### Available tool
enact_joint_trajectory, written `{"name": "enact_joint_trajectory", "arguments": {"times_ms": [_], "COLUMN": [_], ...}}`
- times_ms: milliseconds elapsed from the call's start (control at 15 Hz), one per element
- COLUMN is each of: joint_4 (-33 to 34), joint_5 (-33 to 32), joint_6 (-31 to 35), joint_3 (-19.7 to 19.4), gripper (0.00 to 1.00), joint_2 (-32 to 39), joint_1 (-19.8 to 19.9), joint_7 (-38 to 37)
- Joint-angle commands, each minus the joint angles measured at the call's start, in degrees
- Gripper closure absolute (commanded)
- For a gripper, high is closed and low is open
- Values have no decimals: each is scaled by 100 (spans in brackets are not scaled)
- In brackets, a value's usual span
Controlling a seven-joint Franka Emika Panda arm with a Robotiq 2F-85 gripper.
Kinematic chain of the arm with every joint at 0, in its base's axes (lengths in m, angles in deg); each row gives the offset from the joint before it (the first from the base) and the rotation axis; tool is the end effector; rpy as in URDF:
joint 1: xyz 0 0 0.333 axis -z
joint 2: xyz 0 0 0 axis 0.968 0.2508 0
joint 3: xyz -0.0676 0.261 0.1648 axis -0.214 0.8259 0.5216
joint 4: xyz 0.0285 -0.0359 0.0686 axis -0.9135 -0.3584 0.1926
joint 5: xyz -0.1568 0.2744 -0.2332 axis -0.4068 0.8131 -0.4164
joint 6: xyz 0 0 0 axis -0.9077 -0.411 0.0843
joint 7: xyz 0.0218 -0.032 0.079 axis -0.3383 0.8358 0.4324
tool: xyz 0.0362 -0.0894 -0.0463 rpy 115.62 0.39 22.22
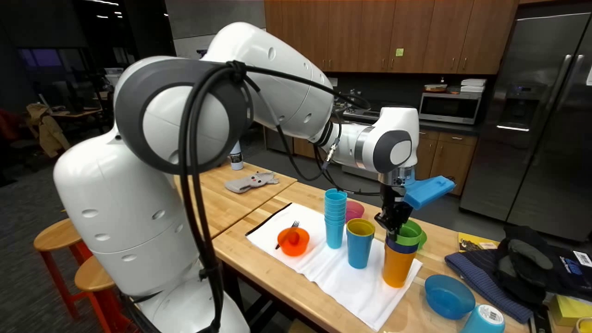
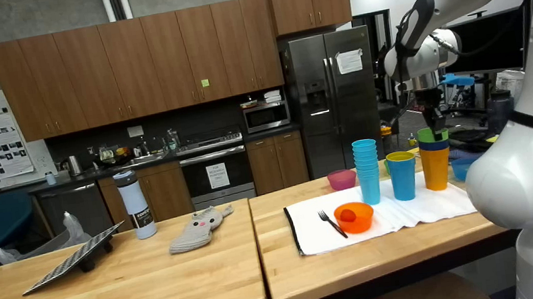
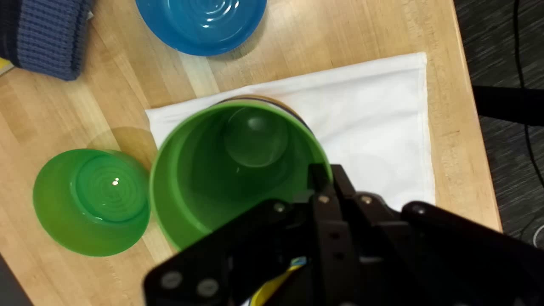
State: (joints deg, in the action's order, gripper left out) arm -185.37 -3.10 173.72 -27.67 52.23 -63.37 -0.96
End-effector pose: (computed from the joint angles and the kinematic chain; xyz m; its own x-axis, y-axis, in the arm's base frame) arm 0.4500 -0.2364 0.4177 0.4547 0.8829 -0.1174 0.8903 -0.4545 0.0301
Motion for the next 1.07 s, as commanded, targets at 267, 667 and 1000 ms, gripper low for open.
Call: {"name": "enact_joint_trajectory", "arguments": {"times_ms": [267, 667, 1000], "joint_4": [102, 98, 111], "joint_5": [-97, -132, -152], "joint_6": [55, 71, 93], "joint_3": [-49, -85, -100], "gripper": [99, 99, 99], "joint_2": [-342, -606, -713], "joint_1": [35, 29, 10], "joint_7": [1, -12, -26]}}
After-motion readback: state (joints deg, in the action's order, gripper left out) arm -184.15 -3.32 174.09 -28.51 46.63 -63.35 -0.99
